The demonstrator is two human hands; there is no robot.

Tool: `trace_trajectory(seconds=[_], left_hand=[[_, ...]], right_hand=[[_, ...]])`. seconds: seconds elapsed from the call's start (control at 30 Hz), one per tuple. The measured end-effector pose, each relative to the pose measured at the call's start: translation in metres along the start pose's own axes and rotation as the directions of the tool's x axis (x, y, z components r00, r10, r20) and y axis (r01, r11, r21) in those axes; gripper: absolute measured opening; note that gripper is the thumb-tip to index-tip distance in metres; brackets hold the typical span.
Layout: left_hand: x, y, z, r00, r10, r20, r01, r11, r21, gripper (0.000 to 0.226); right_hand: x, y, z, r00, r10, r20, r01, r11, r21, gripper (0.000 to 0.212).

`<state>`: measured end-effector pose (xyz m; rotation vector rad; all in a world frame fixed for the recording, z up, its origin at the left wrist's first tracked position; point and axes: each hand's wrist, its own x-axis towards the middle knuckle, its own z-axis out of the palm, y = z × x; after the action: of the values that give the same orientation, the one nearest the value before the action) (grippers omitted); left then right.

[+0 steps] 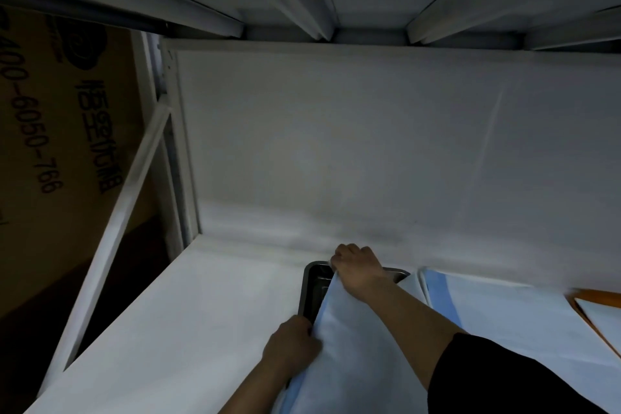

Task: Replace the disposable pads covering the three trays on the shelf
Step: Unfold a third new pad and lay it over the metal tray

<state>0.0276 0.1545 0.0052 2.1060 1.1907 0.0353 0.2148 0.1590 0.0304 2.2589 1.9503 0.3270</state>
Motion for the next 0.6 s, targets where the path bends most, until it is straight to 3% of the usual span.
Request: trace_trajectory(seconds=[0.1, 0.27, 0.37, 0.47, 0.53, 0.6], left_hand=[[0.005, -0.004, 0.000, 0.999, 0.008, 0.038, -0.003, 0.992, -0.124, 0.029], [0.001, -0.008, -0.005, 0.983, -0.096, 0.156, 0.145, 0.927, -0.346, 0.031], [0.003, -0.011, -0.004, 0.977, -0.140, 0.161, 0.200, 0.869, -0.452, 0.033], [0.005, -0.009, 0.000, 0.975, -0.173, 0.140, 0.219, 0.863, -0.455, 0.020], [0.008, -0.008, 0.005, 0.981, -0.186, 0.060, 0.192, 0.863, -0.466, 0.031], [0.005, -0.007, 0.006, 0.977, -0.201, 0.070, 0.209, 0.846, -0.491, 0.036]], right_hand=[[-0.002, -0.001, 0.004, 0.998, 0.052, 0.024, -0.054, 0.994, 0.092, 0.047], [-0.017, -0.005, 0.004, 0.992, 0.113, 0.053, -0.124, 0.941, 0.317, 0.075], [-0.035, -0.008, 0.012, 0.980, 0.195, 0.032, -0.187, 0.862, 0.472, 0.069], [-0.063, -0.016, 0.016, 0.951, 0.279, 0.132, -0.305, 0.773, 0.557, 0.060], [-0.084, -0.022, 0.018, 0.943, 0.289, 0.164, -0.331, 0.761, 0.558, 0.056], [-0.104, -0.028, 0.020, 0.946, 0.263, 0.188, -0.323, 0.754, 0.572, 0.053]])
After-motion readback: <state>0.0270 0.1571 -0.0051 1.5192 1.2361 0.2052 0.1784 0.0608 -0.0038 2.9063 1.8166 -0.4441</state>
